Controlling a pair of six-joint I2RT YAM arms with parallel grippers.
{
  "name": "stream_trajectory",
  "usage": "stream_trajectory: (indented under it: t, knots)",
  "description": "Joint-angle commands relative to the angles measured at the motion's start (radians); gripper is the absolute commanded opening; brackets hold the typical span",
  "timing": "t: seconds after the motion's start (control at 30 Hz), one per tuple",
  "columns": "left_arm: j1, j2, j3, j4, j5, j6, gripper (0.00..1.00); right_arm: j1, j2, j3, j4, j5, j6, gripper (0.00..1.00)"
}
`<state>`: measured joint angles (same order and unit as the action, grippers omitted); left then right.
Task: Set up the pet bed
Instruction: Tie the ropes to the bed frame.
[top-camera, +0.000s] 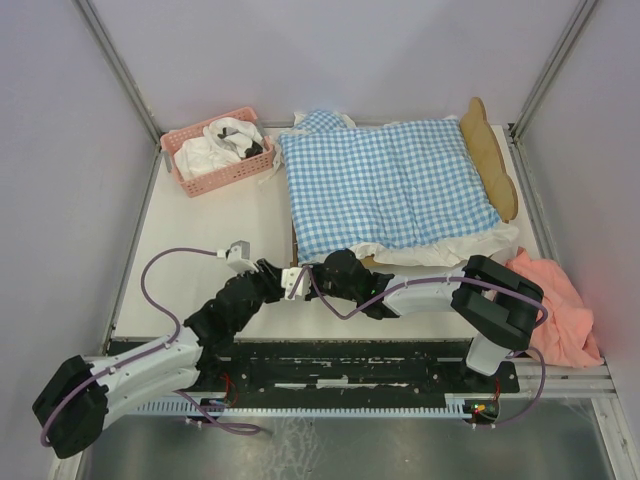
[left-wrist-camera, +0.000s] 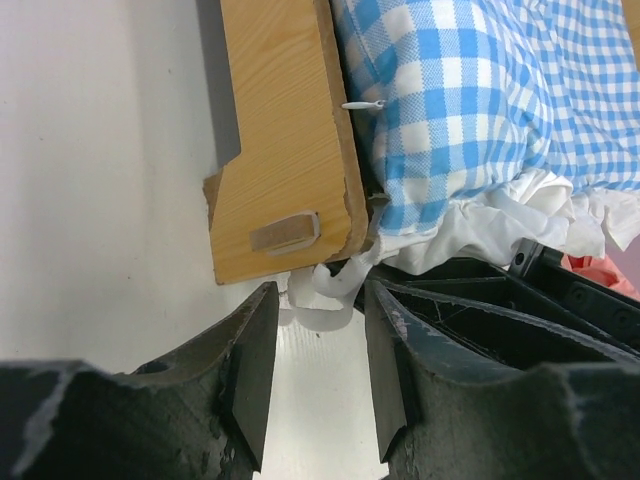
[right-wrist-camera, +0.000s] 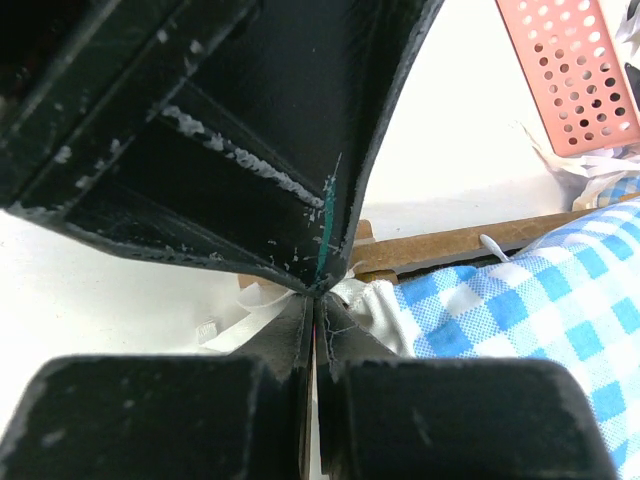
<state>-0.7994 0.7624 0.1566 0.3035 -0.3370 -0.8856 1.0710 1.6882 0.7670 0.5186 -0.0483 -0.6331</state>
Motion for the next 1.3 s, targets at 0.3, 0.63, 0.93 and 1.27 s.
stream_trajectory:
  t: [0.3, 0.63, 0.93, 1.27]
  knots:
    - [0.027, 0.093, 0.010, 0.153, 0.016, -0.045, 0.41, -0.001, 0.016, 0.009, 0.078, -0.004, 0.017, 0.02]
    - [0.037, 0.105, 0.006, 0.170, 0.018, -0.039, 0.03, -0.002, 0.030, -0.001, 0.104, 0.026, 0.045, 0.02]
    - [0.039, 0.063, 0.001, 0.142, 0.003, -0.024, 0.03, -0.002, 0.008, -0.069, 0.177, 0.084, 0.151, 0.21]
    - [0.039, 0.061, 0.005, 0.151, 0.008, -0.021, 0.03, 0.001, 0.054, -0.184, 0.411, 0.081, 0.496, 0.48]
